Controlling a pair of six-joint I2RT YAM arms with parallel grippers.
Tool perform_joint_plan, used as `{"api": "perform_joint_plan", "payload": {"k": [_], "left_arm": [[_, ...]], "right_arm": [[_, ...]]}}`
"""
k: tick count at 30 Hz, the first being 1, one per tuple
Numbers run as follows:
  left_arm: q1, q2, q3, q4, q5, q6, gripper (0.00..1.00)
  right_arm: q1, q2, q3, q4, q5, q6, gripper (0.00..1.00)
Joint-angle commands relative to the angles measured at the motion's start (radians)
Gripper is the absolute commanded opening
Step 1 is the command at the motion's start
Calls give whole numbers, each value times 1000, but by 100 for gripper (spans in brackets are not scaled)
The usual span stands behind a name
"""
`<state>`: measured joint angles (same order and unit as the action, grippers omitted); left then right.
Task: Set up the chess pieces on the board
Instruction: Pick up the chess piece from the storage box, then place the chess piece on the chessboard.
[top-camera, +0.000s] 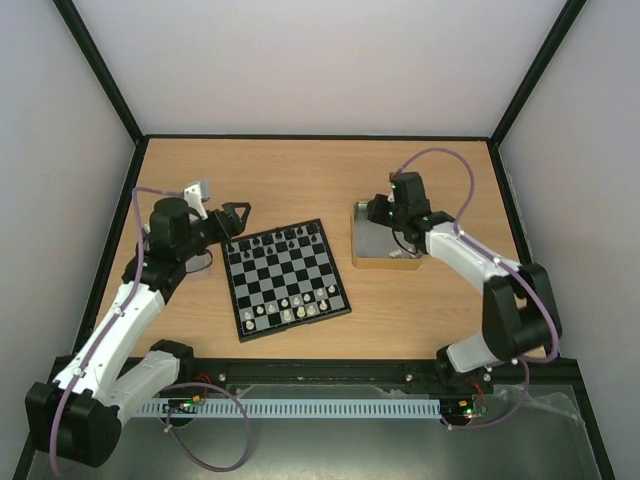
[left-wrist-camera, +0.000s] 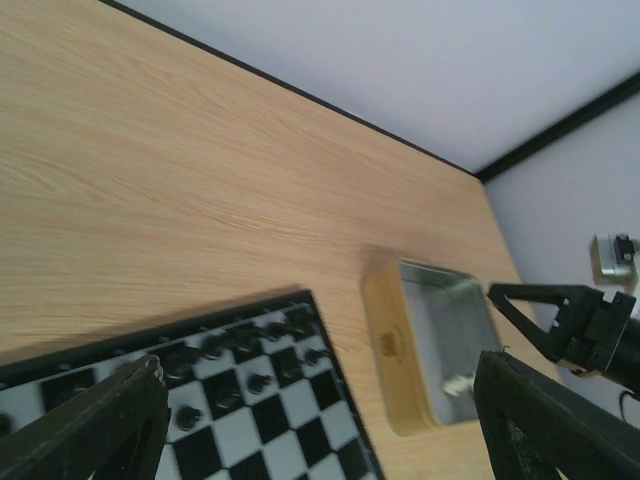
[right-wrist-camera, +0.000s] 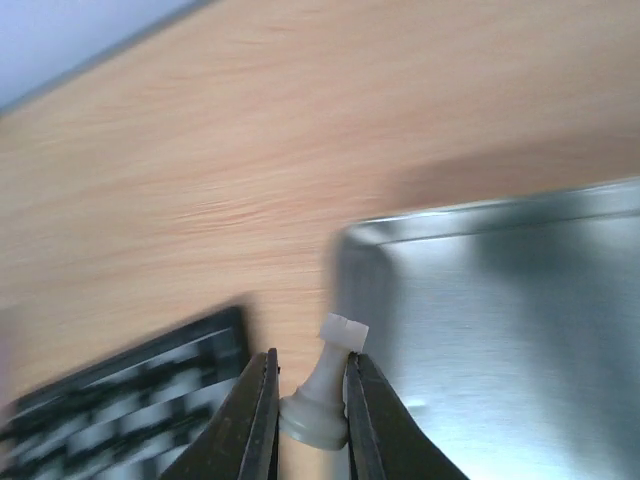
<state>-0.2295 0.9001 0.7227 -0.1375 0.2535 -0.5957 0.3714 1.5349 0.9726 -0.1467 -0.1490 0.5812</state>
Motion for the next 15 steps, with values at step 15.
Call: {"api": "perform_joint_plan", "payload": {"k": [15], "left_arm": [[-207, 144, 48, 381, 583, -444, 81]], "right_arm": [[155, -289, -183, 673, -1034, 68, 11]]}}
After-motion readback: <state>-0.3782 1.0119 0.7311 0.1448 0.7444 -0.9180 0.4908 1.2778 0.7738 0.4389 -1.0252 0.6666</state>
